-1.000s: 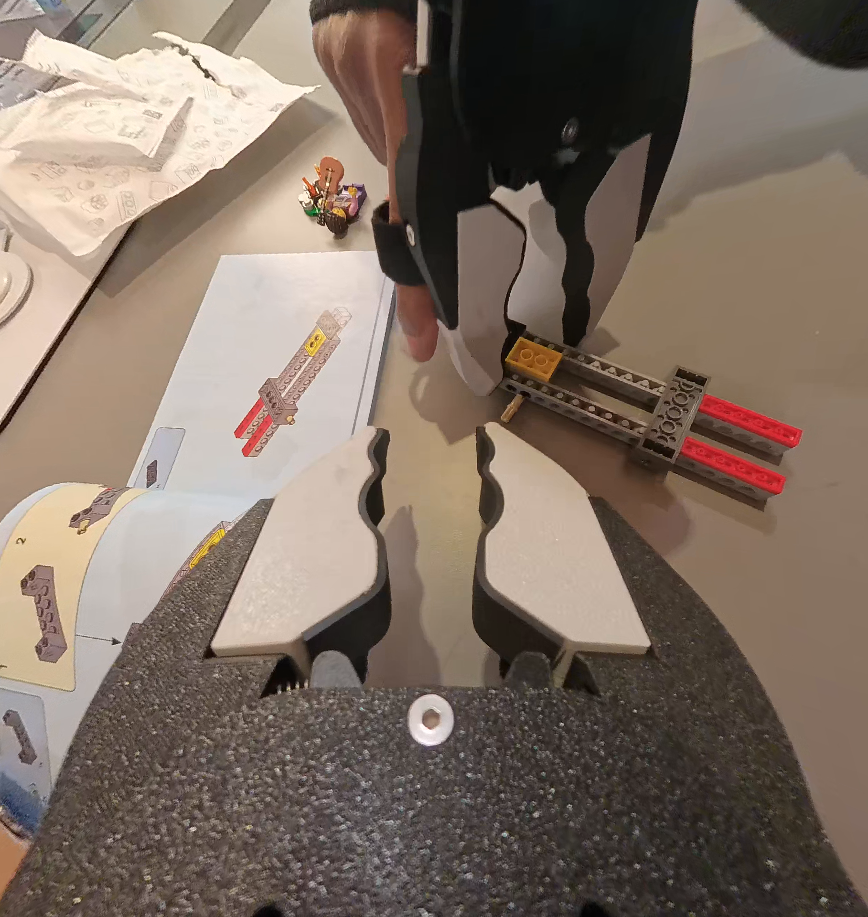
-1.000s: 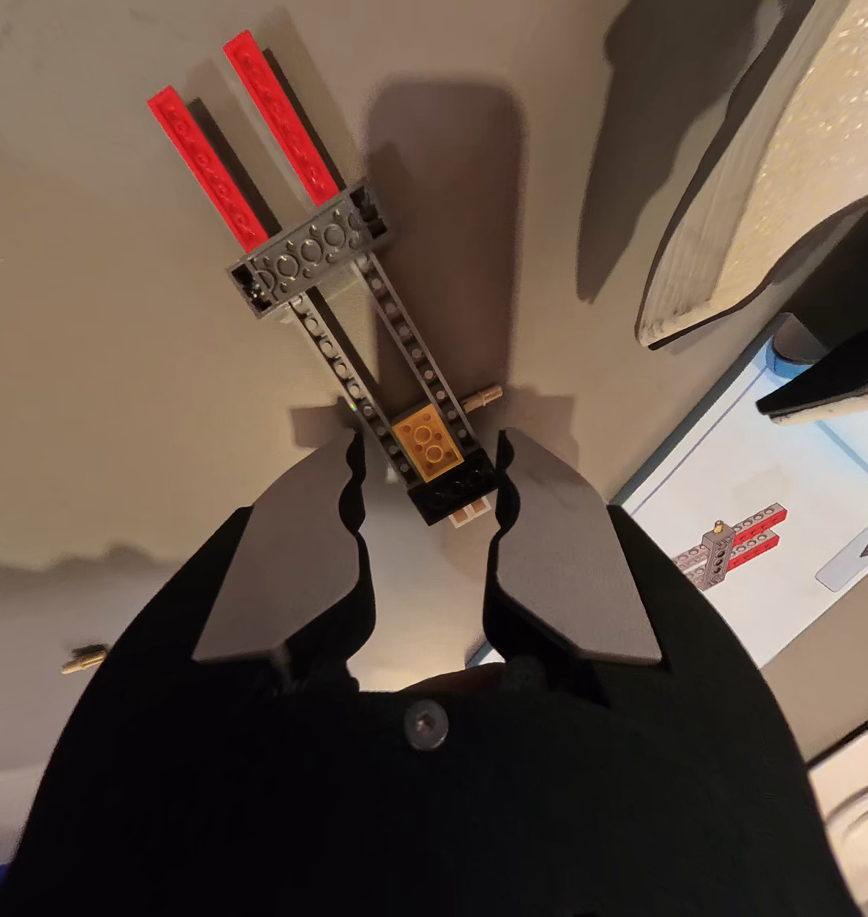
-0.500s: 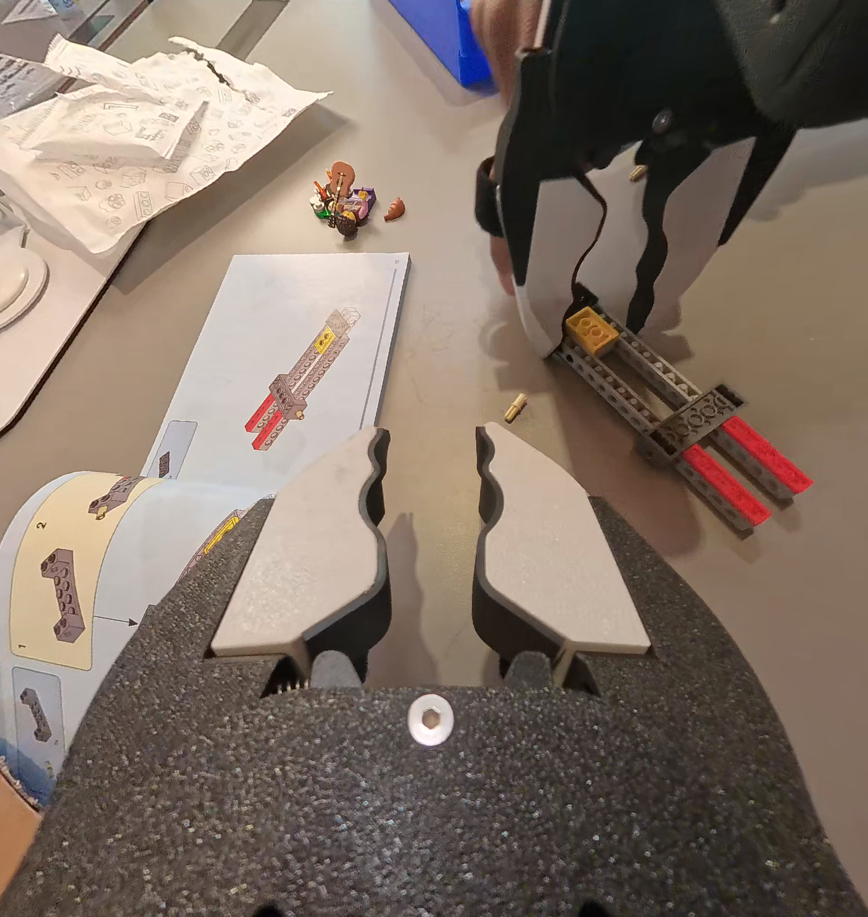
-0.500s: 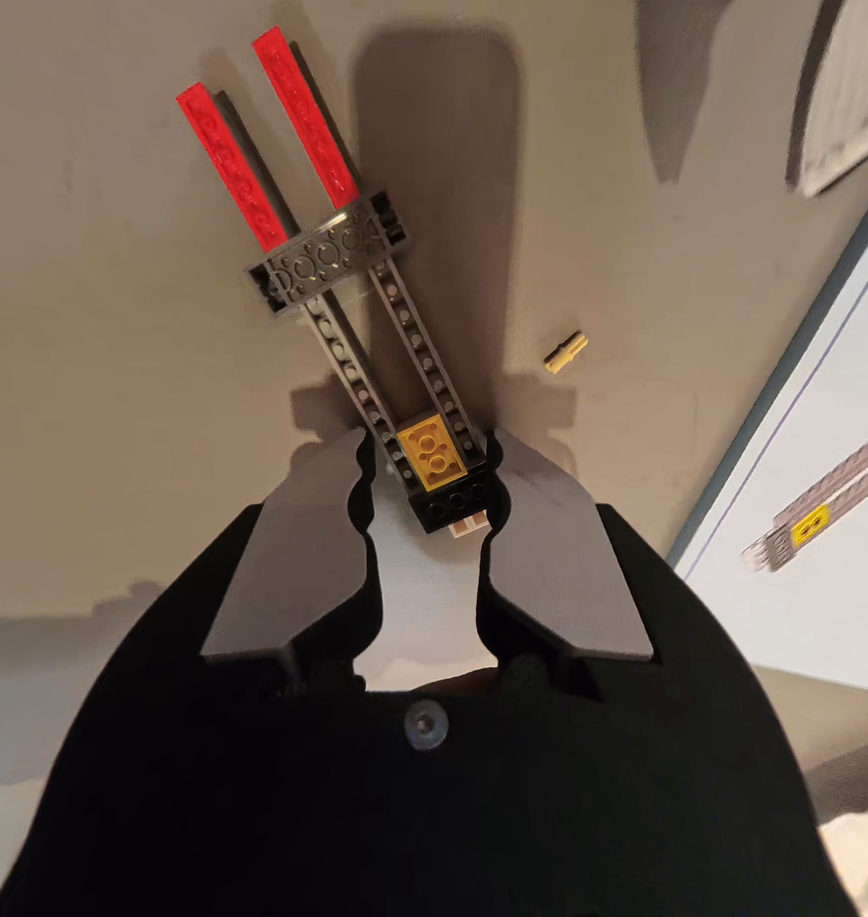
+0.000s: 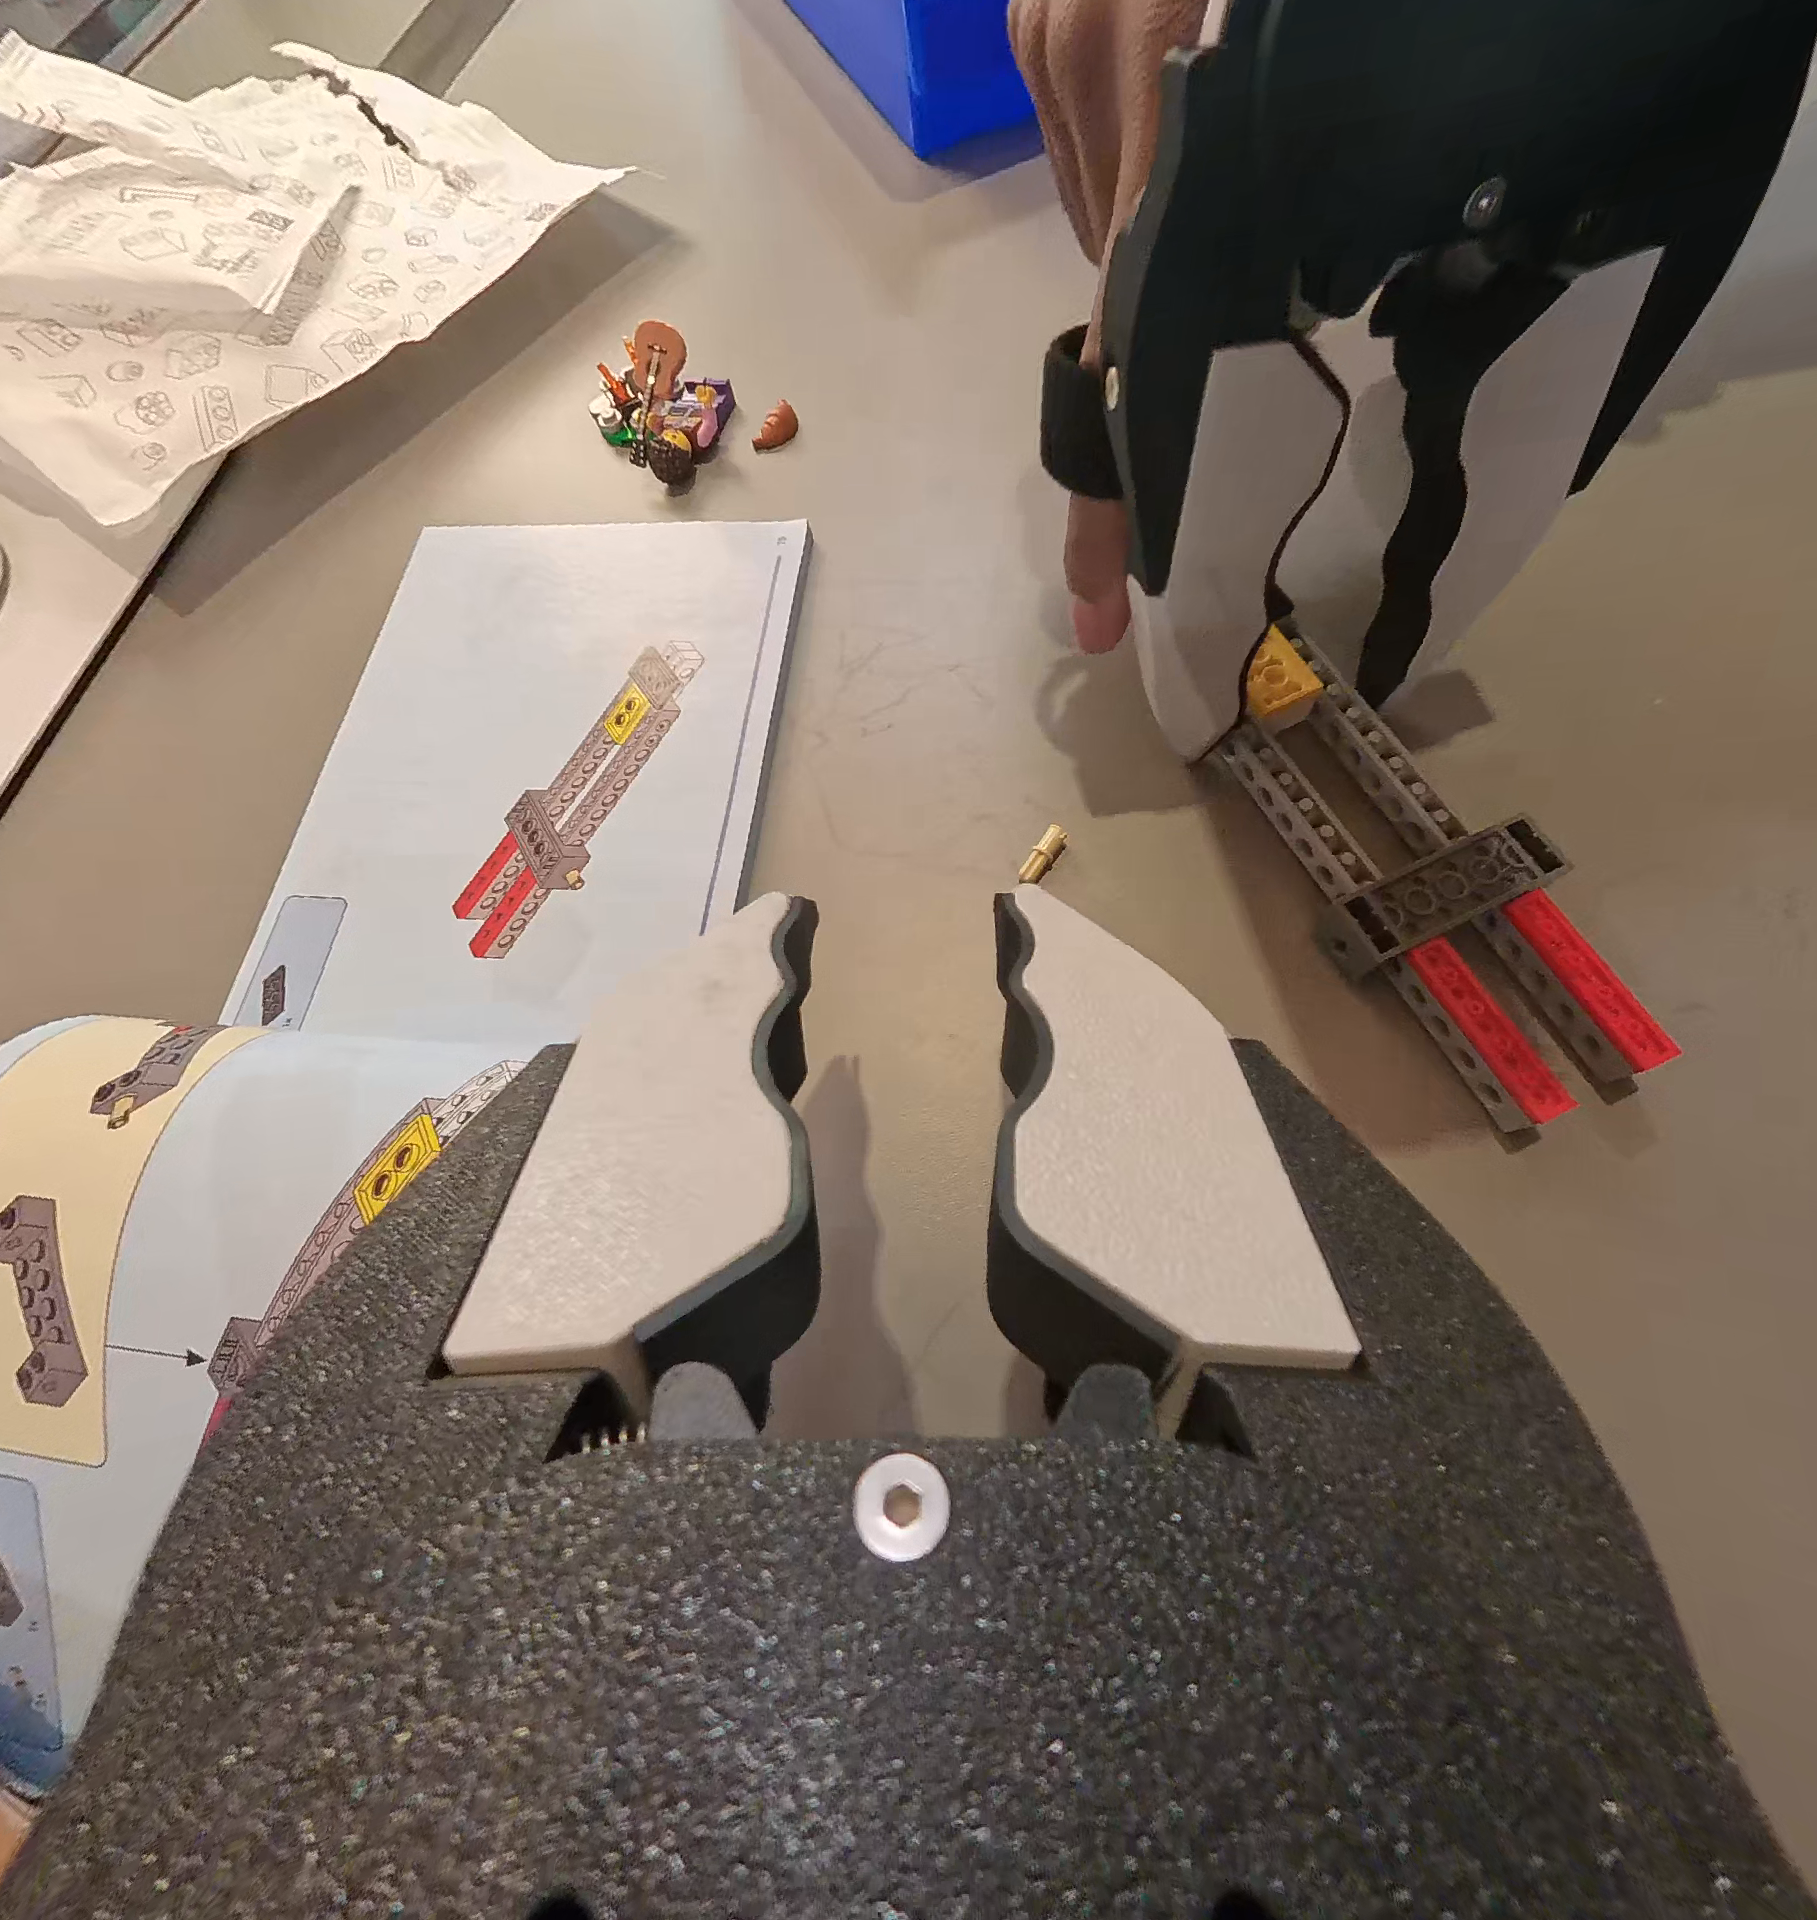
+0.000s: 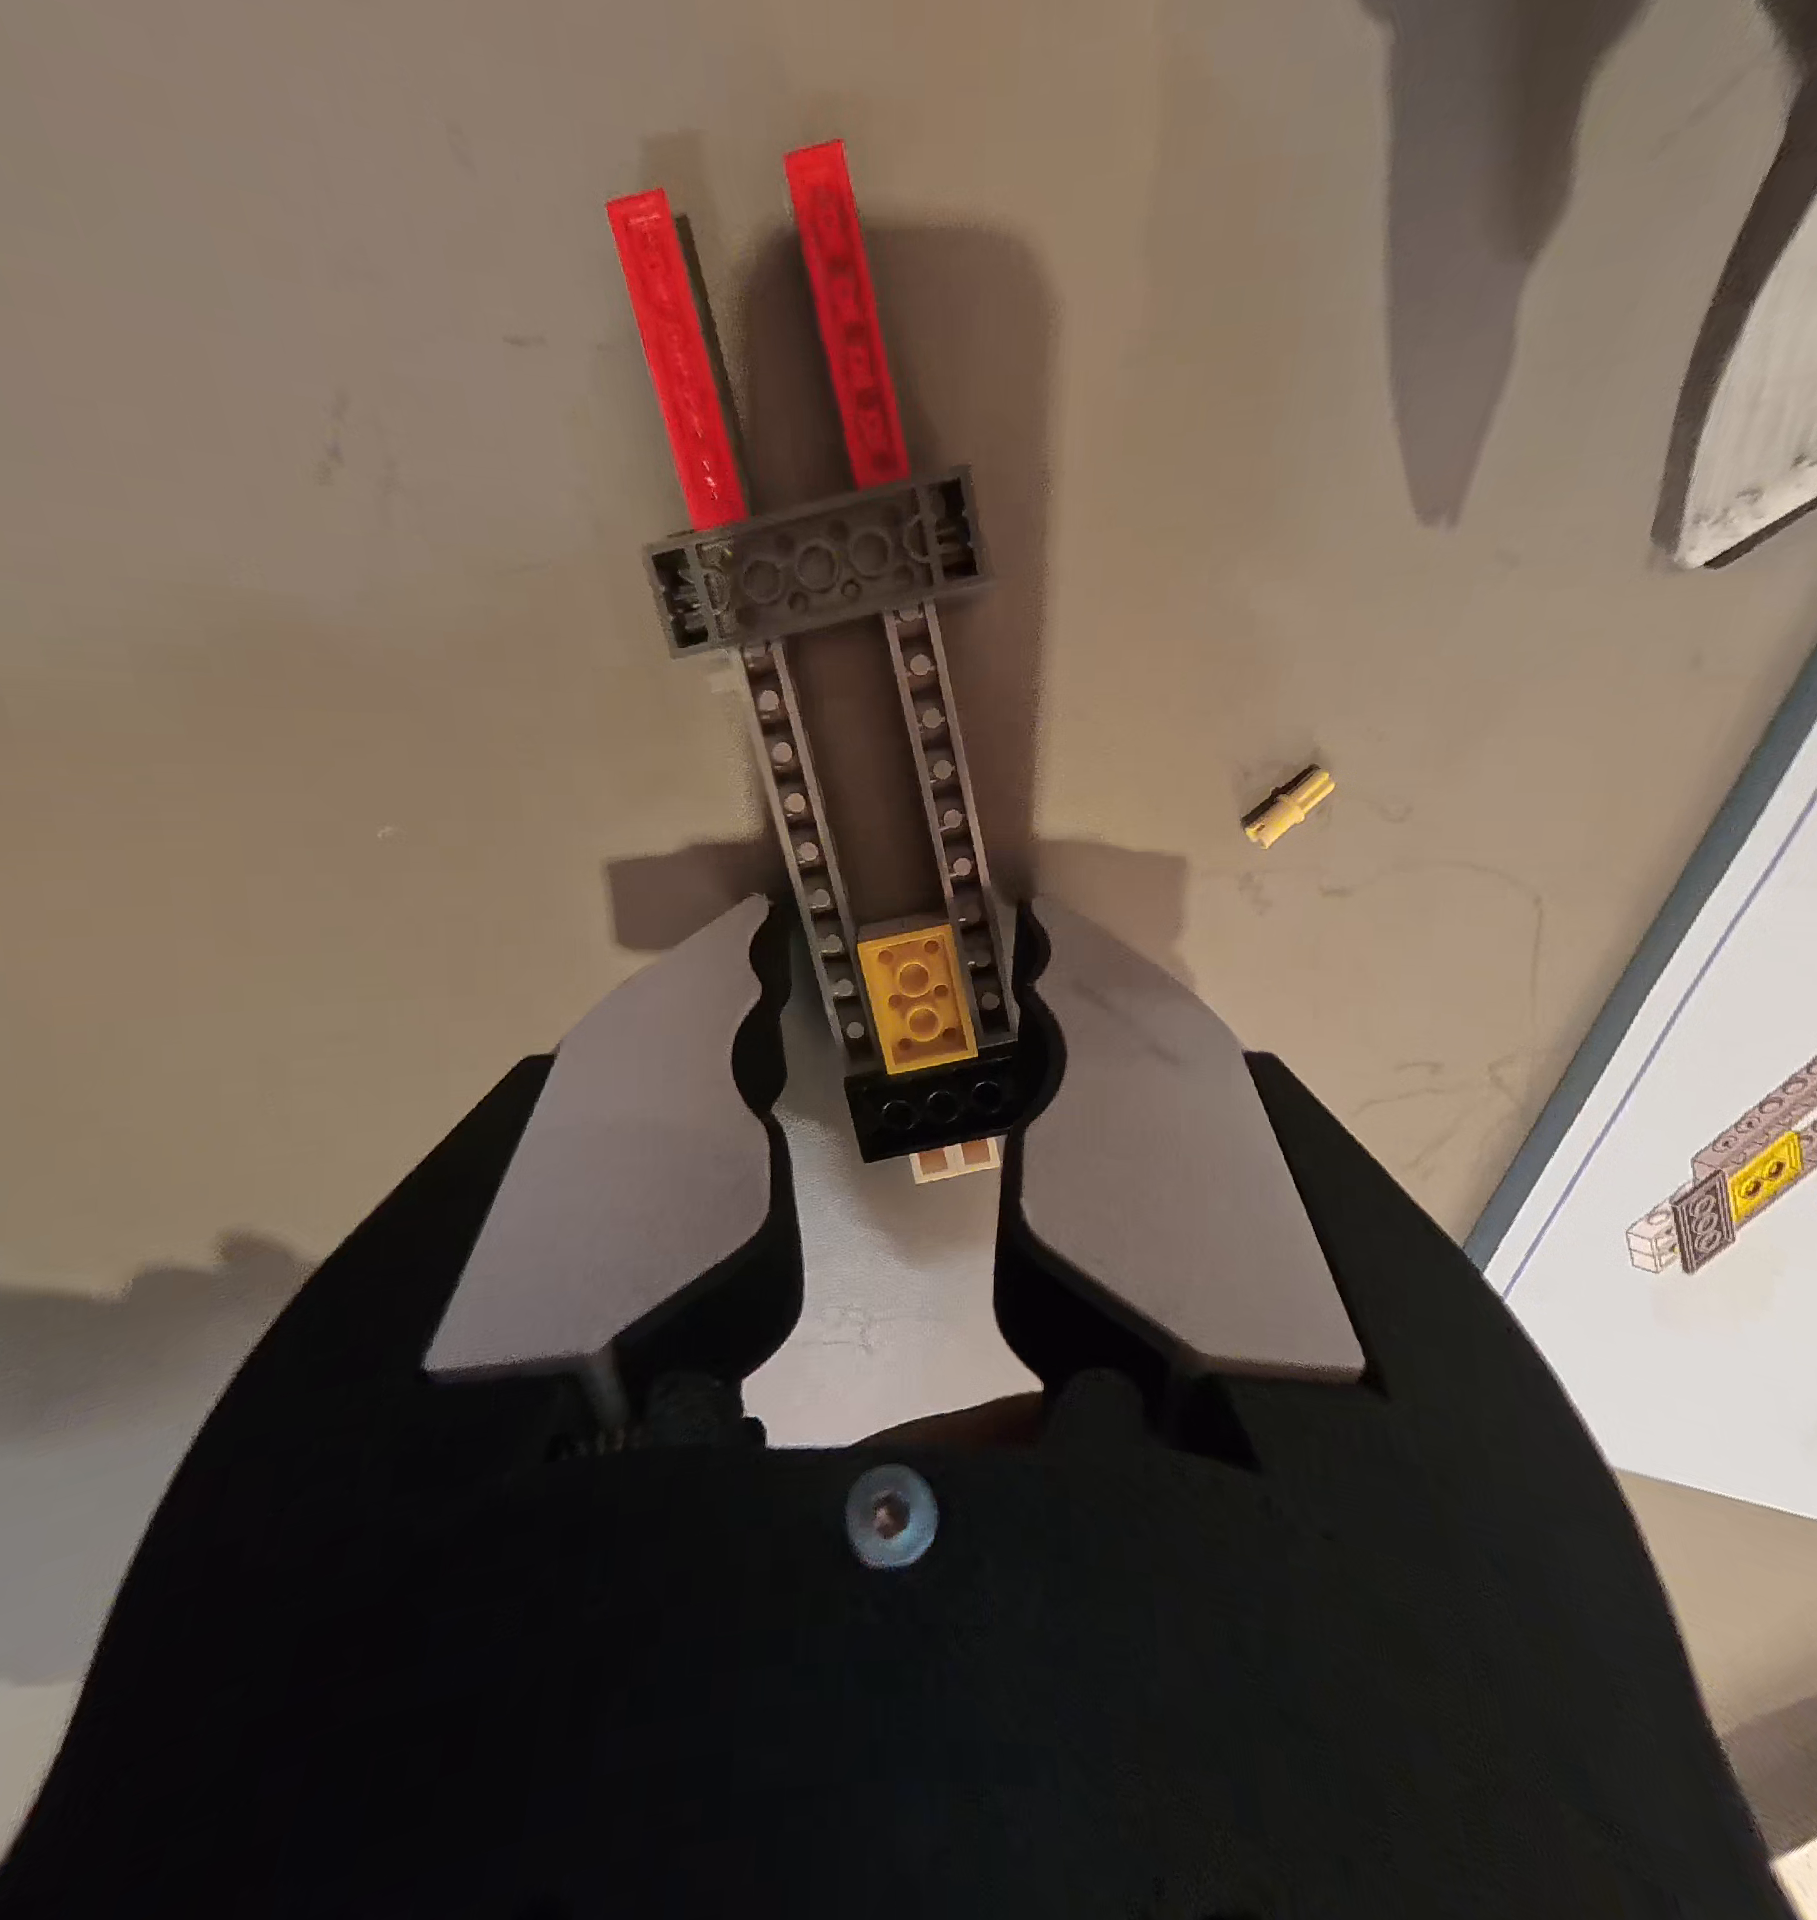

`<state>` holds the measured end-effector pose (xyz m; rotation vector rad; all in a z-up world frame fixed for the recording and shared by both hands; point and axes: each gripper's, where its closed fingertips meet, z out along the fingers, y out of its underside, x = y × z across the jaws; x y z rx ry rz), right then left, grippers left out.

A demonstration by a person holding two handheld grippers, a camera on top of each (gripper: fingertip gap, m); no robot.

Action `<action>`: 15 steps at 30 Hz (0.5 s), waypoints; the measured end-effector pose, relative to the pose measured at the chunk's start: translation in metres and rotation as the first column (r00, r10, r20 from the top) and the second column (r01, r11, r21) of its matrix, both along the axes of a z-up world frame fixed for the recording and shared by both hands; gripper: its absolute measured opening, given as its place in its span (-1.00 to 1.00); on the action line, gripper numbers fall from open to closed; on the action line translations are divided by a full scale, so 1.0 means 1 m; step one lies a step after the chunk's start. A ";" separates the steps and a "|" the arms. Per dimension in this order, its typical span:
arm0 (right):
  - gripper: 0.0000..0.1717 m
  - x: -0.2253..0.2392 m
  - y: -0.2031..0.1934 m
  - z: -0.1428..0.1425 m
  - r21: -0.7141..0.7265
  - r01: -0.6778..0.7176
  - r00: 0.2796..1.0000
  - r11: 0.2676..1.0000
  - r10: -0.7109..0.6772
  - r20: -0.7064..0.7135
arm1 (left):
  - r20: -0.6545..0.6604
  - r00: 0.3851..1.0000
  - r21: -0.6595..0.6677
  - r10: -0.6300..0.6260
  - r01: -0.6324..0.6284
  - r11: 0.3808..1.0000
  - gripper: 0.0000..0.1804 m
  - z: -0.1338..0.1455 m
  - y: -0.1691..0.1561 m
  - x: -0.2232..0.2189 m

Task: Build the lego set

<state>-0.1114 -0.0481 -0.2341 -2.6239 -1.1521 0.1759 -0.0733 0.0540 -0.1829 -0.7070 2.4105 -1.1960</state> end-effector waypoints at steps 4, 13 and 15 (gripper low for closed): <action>-0.57 0.006 -0.003 0.000 -0.052 0.037 0.999 0.998 -0.036 0.022 | -0.001 1.000 -0.004 -0.004 0.004 1.000 -0.62 0.001 0.000 -0.001; -0.59 0.005 -0.011 0.001 -0.057 0.263 0.964 0.963 -0.264 -0.007 | -0.063 0.998 -0.096 0.008 -0.014 0.995 -0.63 0.005 0.001 -0.002; -0.59 0.006 -0.011 0.001 -0.035 0.335 0.942 0.941 -0.336 -0.005 | -0.106 0.994 -0.140 0.028 -0.043 0.989 -0.62 0.006 0.002 0.000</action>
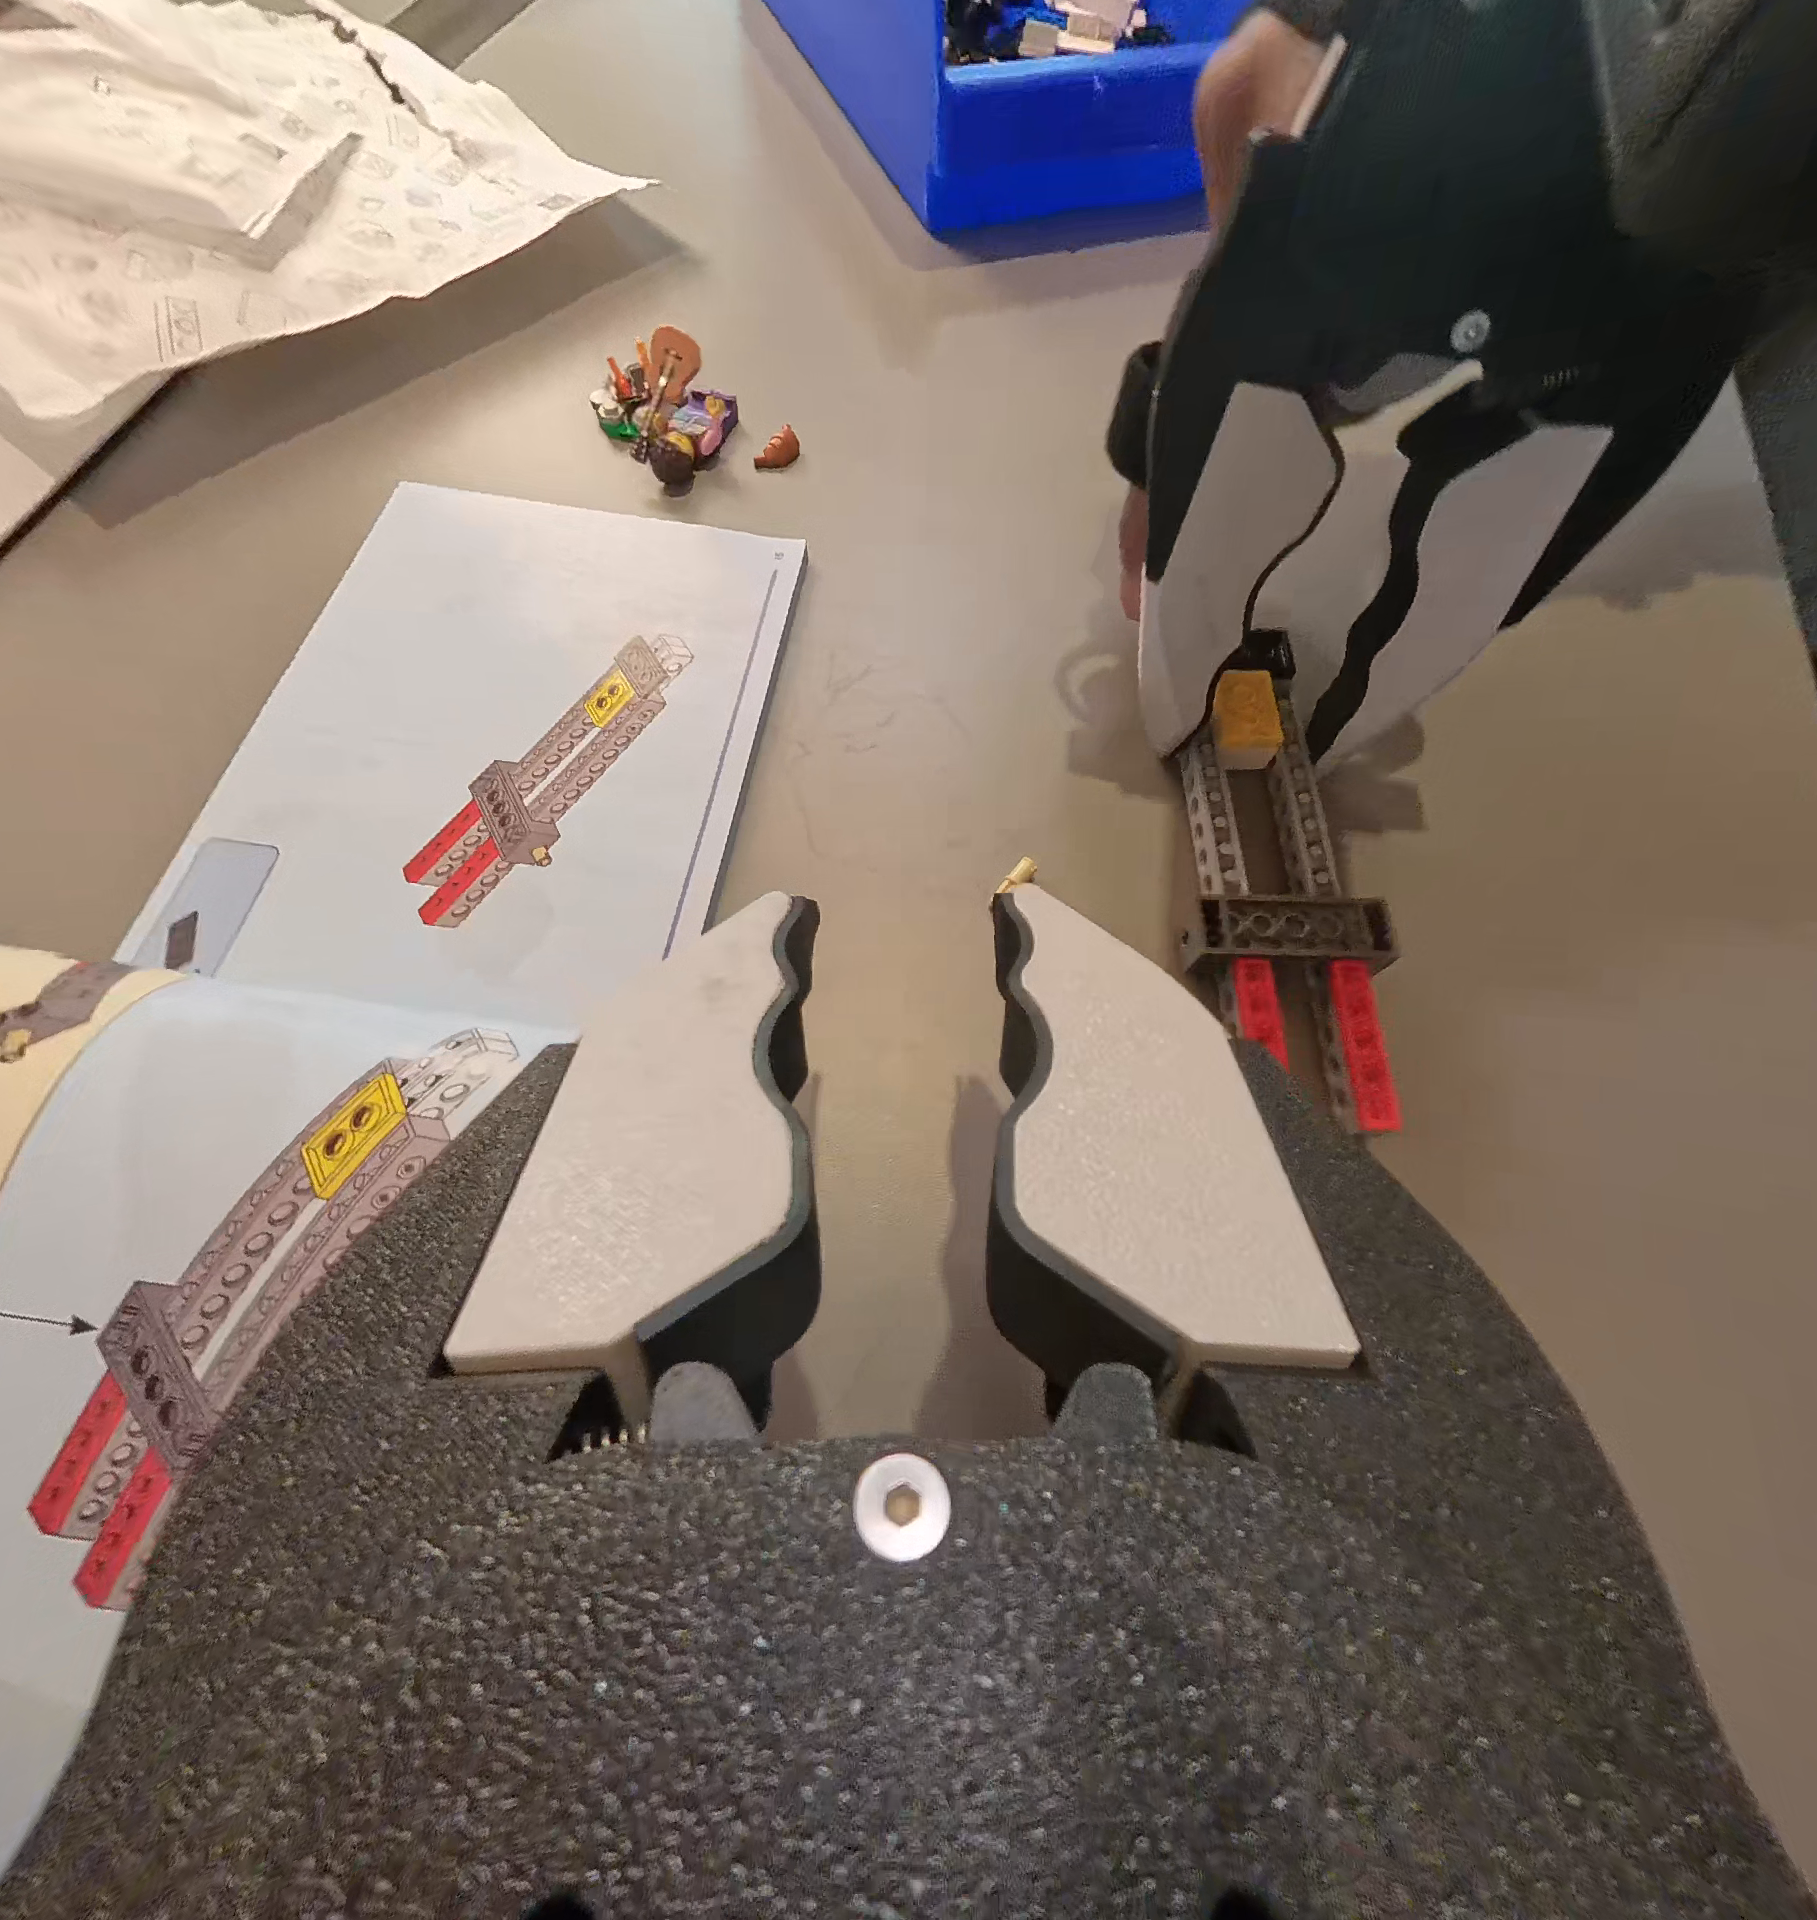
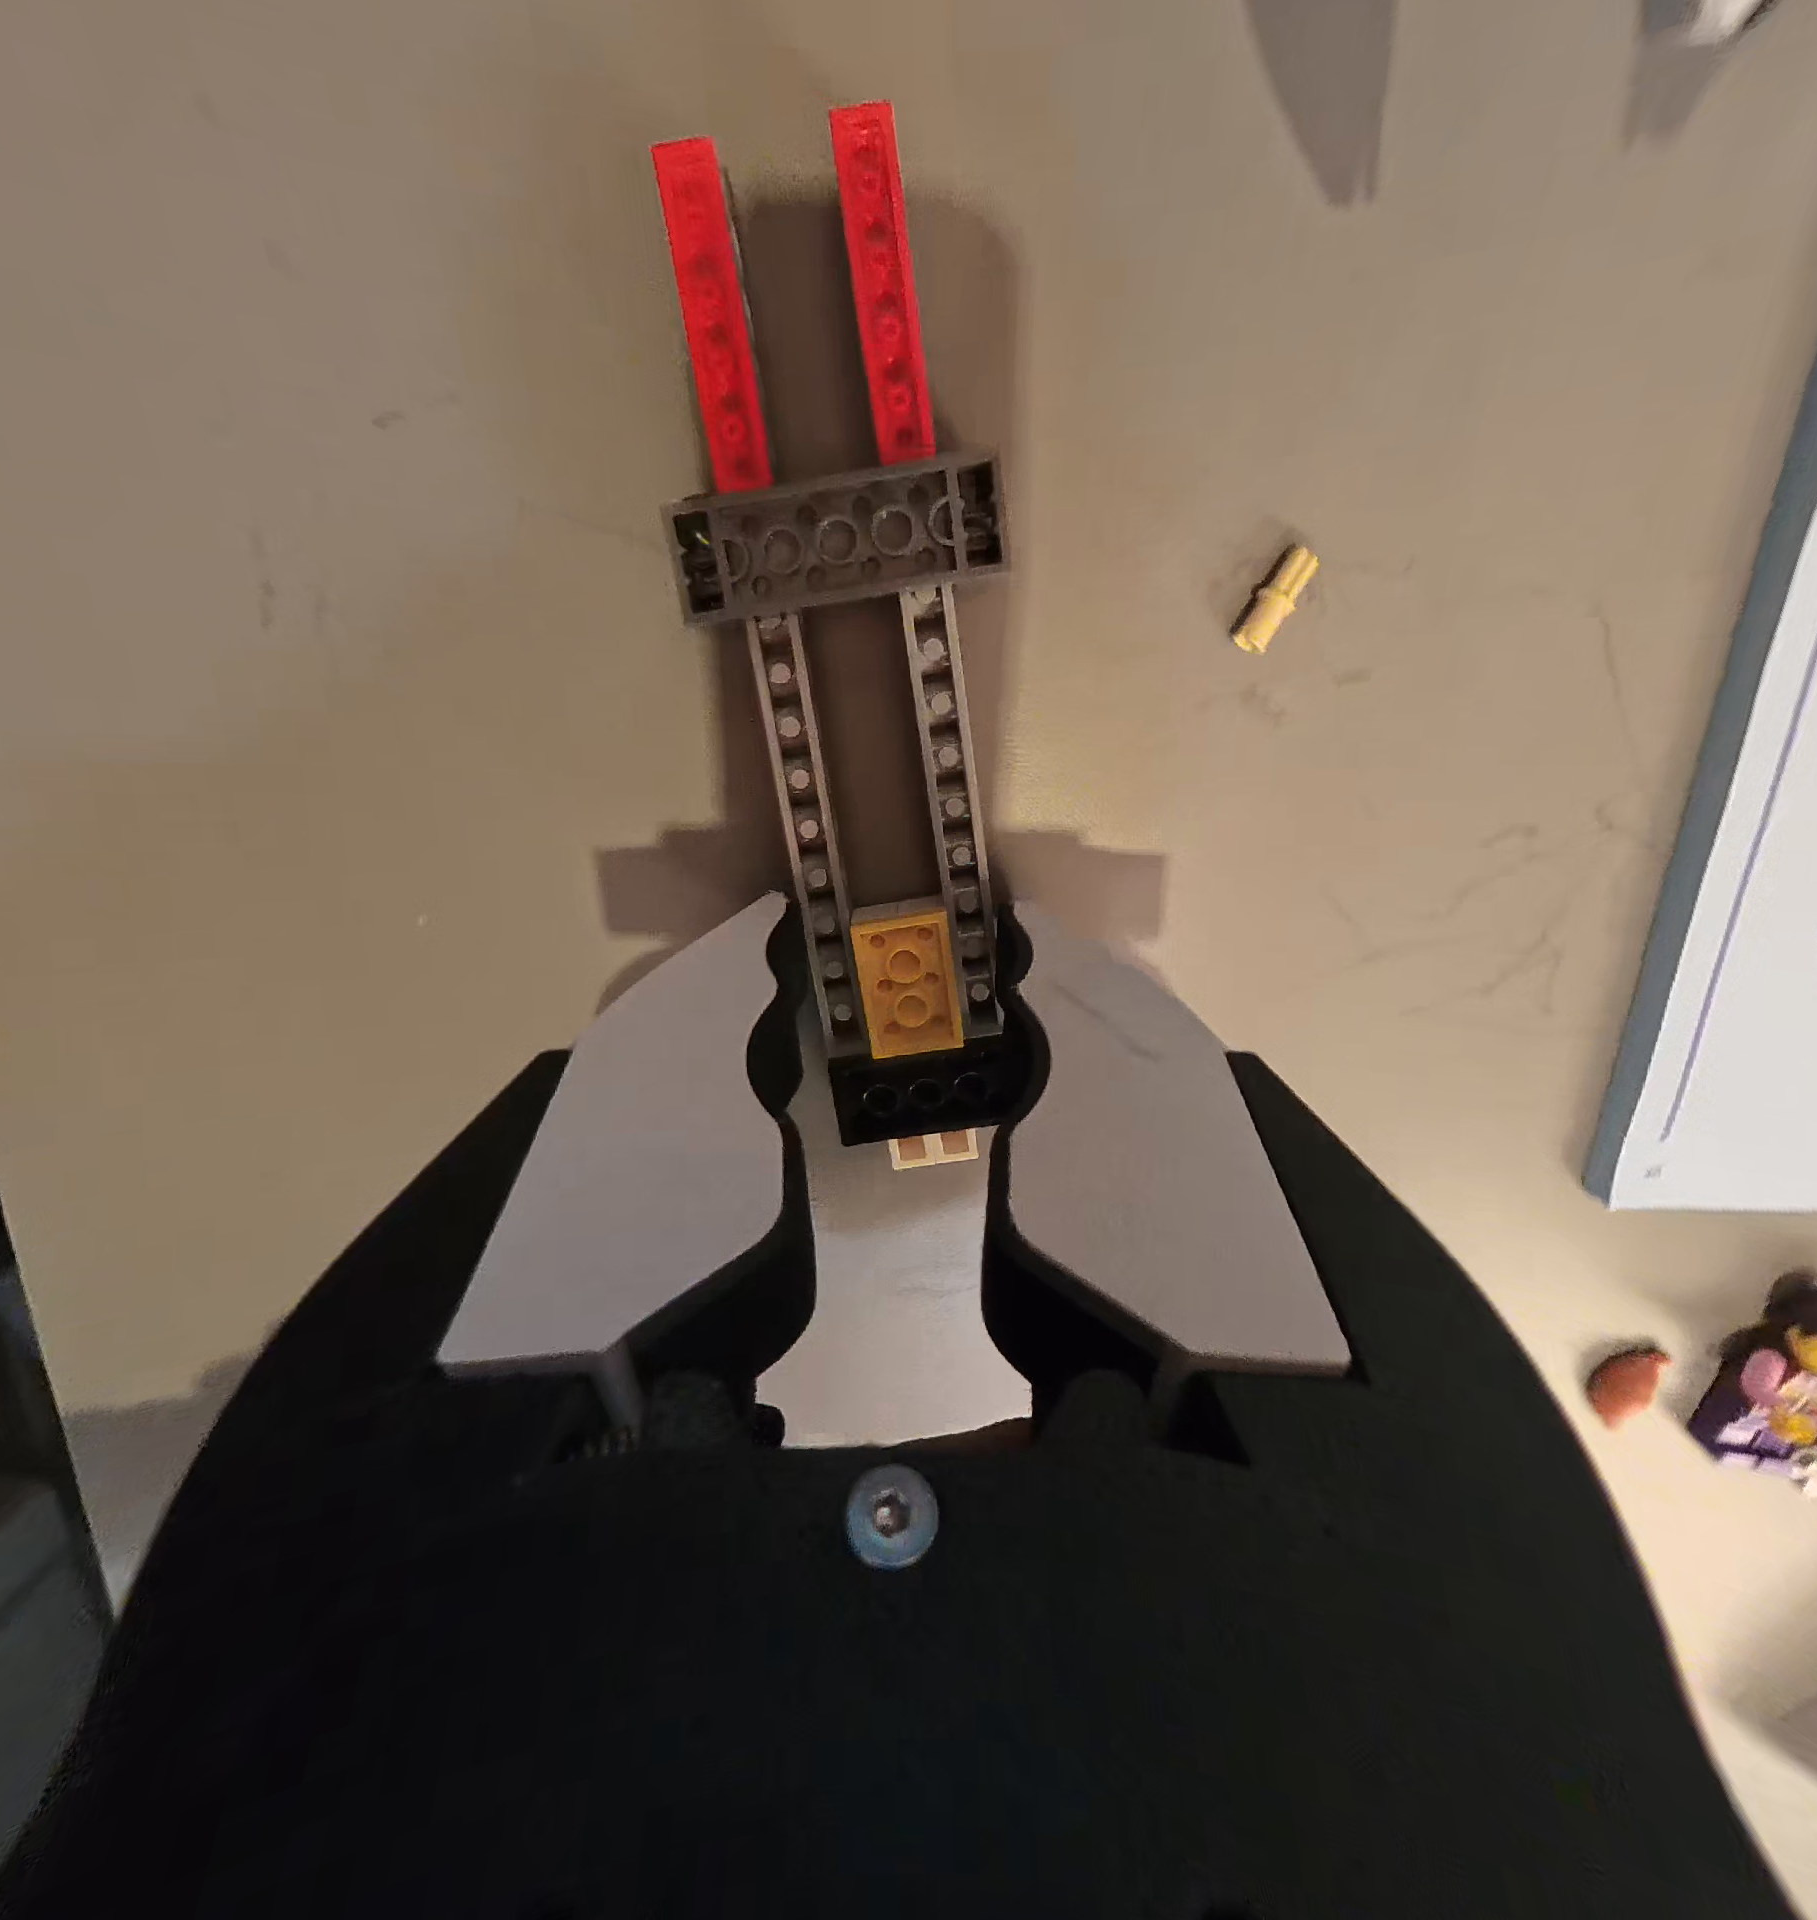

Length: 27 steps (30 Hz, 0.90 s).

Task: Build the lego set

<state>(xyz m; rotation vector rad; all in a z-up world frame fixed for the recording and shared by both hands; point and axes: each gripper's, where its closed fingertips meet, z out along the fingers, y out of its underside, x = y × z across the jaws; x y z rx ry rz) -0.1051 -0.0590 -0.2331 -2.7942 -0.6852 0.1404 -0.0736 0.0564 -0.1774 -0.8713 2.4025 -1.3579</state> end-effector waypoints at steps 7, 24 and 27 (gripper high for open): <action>-0.60 0.000 -0.003 0.005 0.068 0.278 0.961 0.958 -0.278 -0.008 | -0.205 0.971 -0.239 0.120 -0.169 0.956 -0.63 0.002 0.009 0.015; -0.60 -0.028 -0.002 0.000 0.149 0.520 0.853 0.841 -0.521 -0.035 | -0.277 0.958 -0.518 0.072 -0.212 0.829 -0.64 0.017 -0.012 -0.030; -0.59 -0.032 0.000 0.000 0.160 0.507 0.859 0.847 -0.511 -0.015 | -0.221 0.974 -0.503 0.040 -0.149 0.852 -0.64 0.020 -0.015 -0.038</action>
